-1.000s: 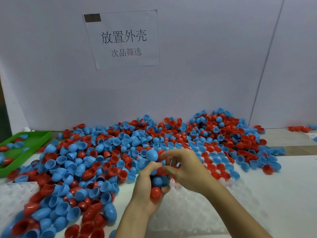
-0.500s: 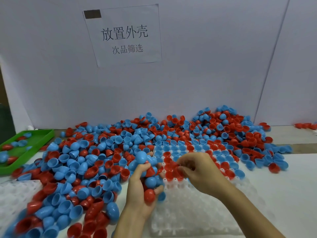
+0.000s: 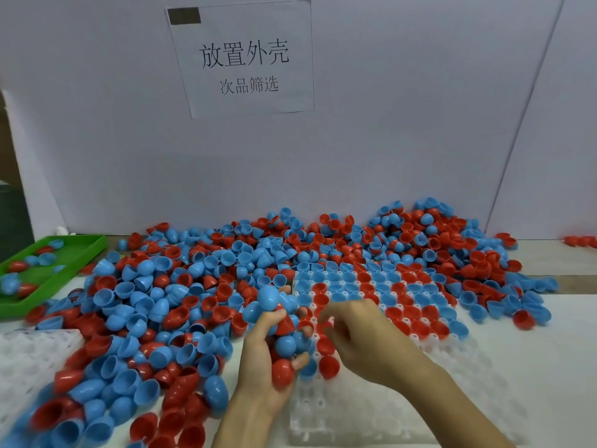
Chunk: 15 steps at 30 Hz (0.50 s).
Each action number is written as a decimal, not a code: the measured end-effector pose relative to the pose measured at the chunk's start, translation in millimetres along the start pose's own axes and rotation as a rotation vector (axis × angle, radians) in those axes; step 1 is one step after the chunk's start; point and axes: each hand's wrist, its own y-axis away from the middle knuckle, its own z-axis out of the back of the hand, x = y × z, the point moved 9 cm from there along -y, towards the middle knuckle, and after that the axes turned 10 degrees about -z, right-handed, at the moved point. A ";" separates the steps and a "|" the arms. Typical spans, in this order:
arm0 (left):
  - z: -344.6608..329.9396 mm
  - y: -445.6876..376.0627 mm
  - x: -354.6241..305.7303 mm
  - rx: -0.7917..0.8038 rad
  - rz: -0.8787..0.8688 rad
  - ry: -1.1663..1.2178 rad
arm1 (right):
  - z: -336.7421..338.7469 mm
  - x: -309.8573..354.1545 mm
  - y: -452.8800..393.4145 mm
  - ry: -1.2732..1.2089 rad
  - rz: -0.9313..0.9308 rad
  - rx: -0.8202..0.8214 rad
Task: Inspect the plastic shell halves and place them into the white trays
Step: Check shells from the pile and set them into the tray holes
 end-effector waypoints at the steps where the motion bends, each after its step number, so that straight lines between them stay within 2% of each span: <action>1: -0.9 0.2 0.1 0.010 -0.004 -0.031 | 8.6 7.0 2.0 -0.110 0.038 -0.041; 4: -5.4 1.5 2.4 0.052 -0.002 -0.110 | 20.1 24.7 6.5 -0.361 0.117 -0.091; 11: -5.8 2.7 12.5 0.089 0.027 -0.191 | 13.7 27.8 0.2 -0.321 0.080 -0.120; 15: -8.1 2.9 15.9 0.123 0.042 -0.179 | 15.1 24.1 -3.5 -0.389 0.036 -0.138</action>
